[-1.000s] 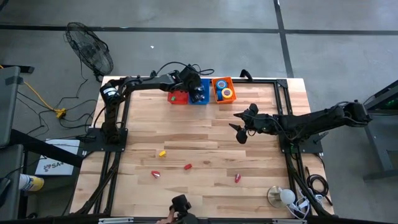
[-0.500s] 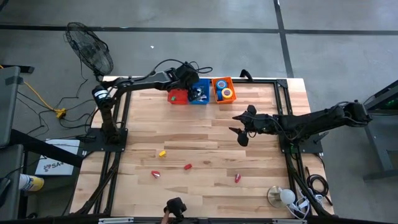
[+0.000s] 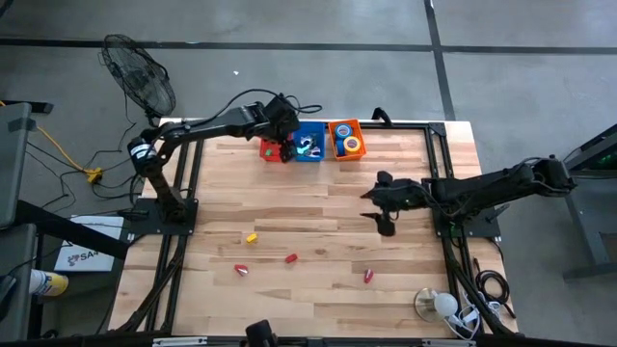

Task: Pick and place Stapler, Stapler remover, tape
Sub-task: Put the bottom right red stapler into the red bin

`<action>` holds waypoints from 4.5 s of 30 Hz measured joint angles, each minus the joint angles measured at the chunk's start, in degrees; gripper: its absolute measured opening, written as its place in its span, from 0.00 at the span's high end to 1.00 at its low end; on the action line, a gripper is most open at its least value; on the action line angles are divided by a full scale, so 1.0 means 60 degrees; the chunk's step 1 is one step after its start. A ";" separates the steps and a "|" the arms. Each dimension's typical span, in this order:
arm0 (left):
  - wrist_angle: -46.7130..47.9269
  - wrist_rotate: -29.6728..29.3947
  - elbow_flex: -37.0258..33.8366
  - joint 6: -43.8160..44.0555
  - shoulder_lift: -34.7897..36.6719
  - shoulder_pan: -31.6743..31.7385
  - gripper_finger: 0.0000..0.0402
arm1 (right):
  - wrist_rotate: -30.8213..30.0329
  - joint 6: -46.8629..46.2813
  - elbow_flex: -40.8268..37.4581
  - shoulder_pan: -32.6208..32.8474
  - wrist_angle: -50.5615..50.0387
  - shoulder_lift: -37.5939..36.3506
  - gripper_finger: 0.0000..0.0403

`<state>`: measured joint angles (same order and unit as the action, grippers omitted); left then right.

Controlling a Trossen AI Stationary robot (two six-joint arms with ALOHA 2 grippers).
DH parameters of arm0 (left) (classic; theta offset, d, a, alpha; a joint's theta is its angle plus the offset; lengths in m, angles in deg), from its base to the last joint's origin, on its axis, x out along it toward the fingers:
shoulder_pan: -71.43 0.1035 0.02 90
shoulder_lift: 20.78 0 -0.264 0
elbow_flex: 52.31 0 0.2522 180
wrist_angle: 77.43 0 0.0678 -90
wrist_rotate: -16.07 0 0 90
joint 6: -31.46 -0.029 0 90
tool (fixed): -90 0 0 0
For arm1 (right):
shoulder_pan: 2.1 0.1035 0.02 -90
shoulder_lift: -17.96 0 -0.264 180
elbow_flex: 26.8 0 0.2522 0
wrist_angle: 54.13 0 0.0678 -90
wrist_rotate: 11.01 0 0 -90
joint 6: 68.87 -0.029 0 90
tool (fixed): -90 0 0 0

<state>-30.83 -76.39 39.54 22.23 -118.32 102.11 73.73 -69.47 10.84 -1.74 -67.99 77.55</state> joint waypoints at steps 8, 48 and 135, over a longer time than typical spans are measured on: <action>0.0317 0.0095 -0.0004 0.0572 0.0001 -0.0578 0.42 | 0.1365 0.1771 0.0363 0.0051 -0.1024 0.0000 0.37; 0.1817 -0.4522 -0.0011 0.8480 0.0234 -0.7778 0.42 | 0.0193 0.3720 0.1515 0.5856 -0.2505 0.1700 0.37; 0.1545 -0.6896 -0.0011 1.2589 -0.0502 -1.0364 0.42 | 0.4337 0.4191 0.1512 0.3586 -0.0298 0.5311 0.69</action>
<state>-21.56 -117.76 39.47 97.77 -121.33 39.92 99.75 -44.32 19.91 19.78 -69.78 109.42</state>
